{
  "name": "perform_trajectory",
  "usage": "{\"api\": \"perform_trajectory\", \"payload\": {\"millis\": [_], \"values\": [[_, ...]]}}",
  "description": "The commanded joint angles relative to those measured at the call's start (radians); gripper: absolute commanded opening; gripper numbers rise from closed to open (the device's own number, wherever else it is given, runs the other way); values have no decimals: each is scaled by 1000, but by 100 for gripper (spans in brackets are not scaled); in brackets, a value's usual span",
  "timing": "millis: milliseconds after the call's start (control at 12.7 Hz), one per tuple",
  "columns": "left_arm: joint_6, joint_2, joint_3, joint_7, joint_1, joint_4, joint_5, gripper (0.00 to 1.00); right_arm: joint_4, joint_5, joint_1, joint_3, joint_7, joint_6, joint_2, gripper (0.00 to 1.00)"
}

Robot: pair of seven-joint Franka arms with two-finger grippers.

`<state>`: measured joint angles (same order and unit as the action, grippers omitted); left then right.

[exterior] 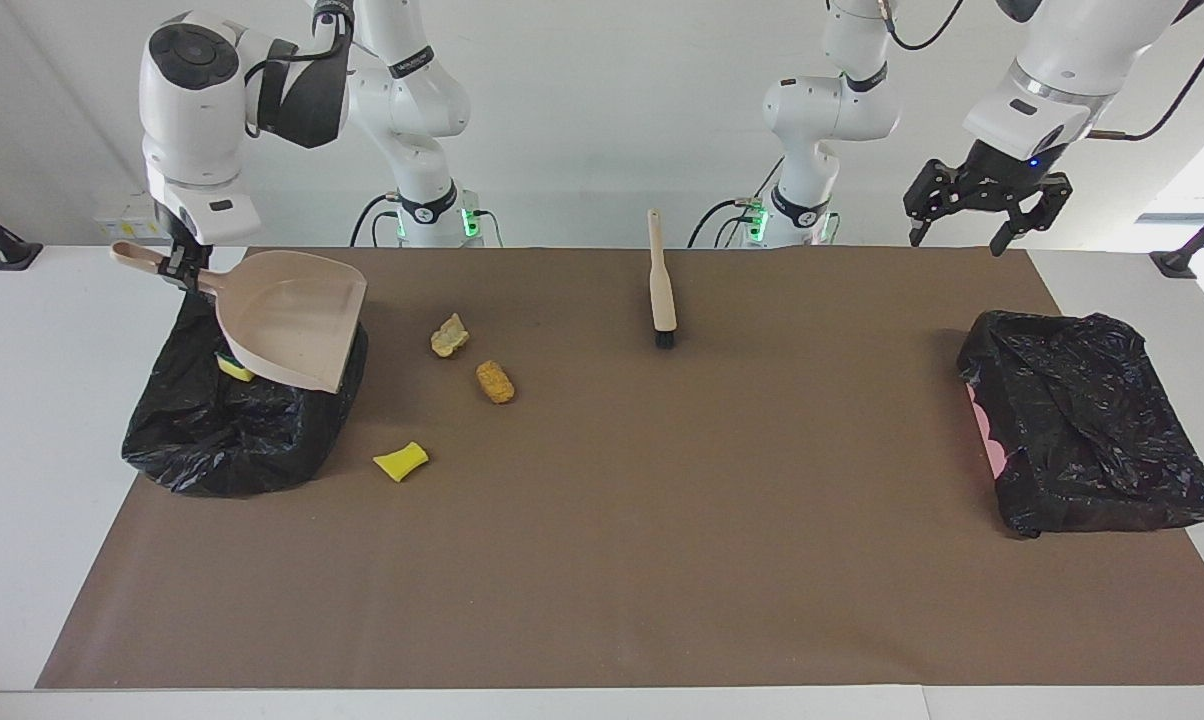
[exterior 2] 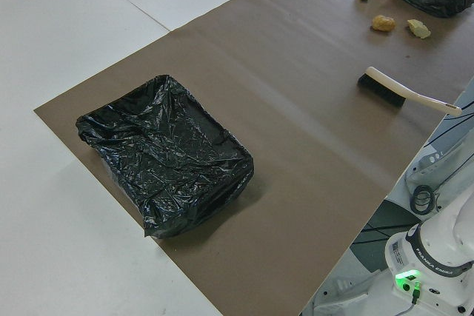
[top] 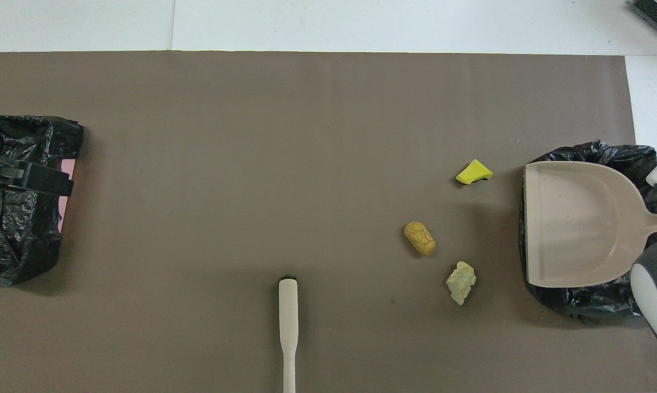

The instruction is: Sweep and dump trash in bin

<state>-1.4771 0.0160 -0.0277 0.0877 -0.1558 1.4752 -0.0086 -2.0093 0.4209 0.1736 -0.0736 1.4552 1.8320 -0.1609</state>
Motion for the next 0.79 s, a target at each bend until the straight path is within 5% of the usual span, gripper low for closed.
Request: {"api": "perform_trajectory", "payload": {"millis": [0, 707], "values": [[20, -31, 12, 14, 22, -47, 19, 100, 12, -103, -61, -2, -140, -16, 64, 0], [27, -2, 37, 12, 41, -29, 21, 100, 165, -376, -379, -3, -925, 13, 316, 0]]}}
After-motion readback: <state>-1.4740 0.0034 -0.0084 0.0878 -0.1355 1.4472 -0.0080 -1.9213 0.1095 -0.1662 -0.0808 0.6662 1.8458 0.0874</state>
